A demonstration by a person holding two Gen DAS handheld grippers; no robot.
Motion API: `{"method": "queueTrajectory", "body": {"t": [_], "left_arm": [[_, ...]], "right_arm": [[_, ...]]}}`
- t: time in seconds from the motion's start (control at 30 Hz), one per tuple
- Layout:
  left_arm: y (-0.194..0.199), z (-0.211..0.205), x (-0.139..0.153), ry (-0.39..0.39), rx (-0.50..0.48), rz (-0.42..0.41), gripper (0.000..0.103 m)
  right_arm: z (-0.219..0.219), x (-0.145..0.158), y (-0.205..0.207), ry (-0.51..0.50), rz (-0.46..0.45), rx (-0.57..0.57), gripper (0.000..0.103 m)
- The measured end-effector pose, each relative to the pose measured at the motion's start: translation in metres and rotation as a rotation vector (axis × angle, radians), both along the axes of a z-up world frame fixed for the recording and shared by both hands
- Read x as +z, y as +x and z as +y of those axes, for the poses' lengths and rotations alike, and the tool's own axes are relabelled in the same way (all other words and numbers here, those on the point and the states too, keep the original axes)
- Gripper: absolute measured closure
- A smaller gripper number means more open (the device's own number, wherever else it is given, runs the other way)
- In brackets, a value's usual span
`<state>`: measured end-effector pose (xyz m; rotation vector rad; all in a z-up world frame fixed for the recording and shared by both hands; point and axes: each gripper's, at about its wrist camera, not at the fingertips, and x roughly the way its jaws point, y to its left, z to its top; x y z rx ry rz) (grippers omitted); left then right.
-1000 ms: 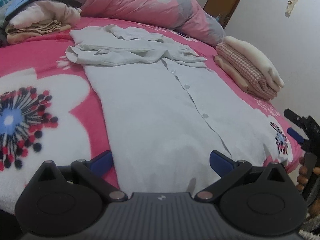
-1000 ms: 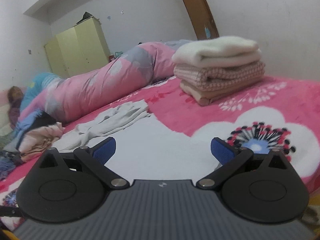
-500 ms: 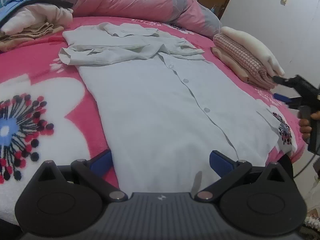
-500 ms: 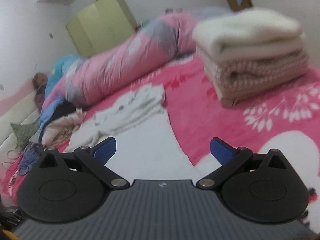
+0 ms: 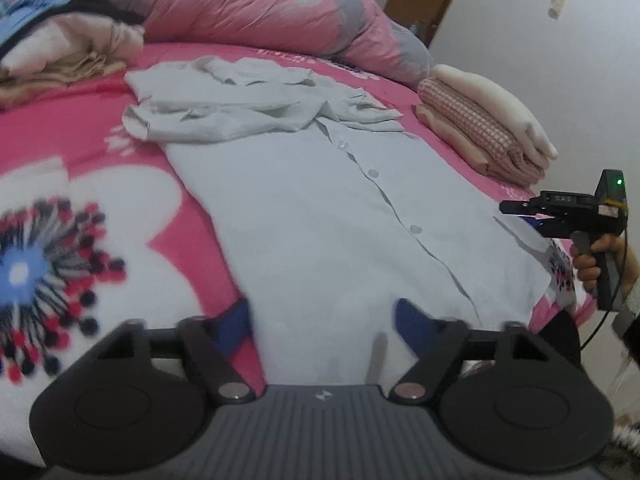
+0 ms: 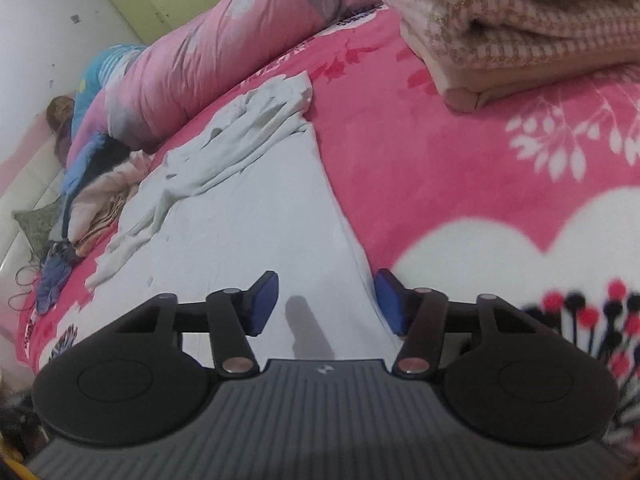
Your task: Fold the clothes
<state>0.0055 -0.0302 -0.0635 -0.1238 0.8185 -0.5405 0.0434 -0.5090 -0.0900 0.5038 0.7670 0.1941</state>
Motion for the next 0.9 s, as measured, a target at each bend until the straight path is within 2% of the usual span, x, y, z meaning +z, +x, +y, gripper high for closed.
{"method": "queueTrajectory", "body": {"t": [0.07,0.13,0.2,0.3,0.57,0.7,0.8,0.9], "left_arm": [[0.003,0.007,-0.001,-0.02,-0.003,0.013,0.051],[0.006,0.014,-0.003,-0.046,-0.007,0.028,0.054],[0.006,0.02,-0.005,-0.091,-0.014,0.048,0.054],[0.001,0.026,-0.009,-0.132,-0.029,0.066,0.054],[-0.011,0.03,-0.015,-0.156,-0.086,0.118,0.054],[-0.009,0.025,-0.018,-0.177,-0.079,0.106,0.054],[-0.009,0.02,-0.019,-0.197,-0.091,0.102,0.057],[-0.015,0.019,-0.023,-0.189,-0.121,0.117,0.066]], "right_arm": [[0.001,-0.002,-0.007,0.006,0.011,0.009,0.057],[0.002,0.002,-0.011,-0.012,0.021,0.036,0.057],[0.002,0.005,-0.012,-0.016,0.032,0.056,0.057],[0.0,0.003,-0.012,0.032,0.048,0.054,0.057],[-0.003,-0.004,-0.033,0.129,0.035,0.043,0.057],[-0.008,-0.006,-0.036,0.165,0.015,-0.009,0.056],[-0.009,-0.013,-0.034,0.215,0.0,-0.056,0.057],[0.003,-0.014,-0.039,0.225,-0.009,-0.001,0.061]]}}
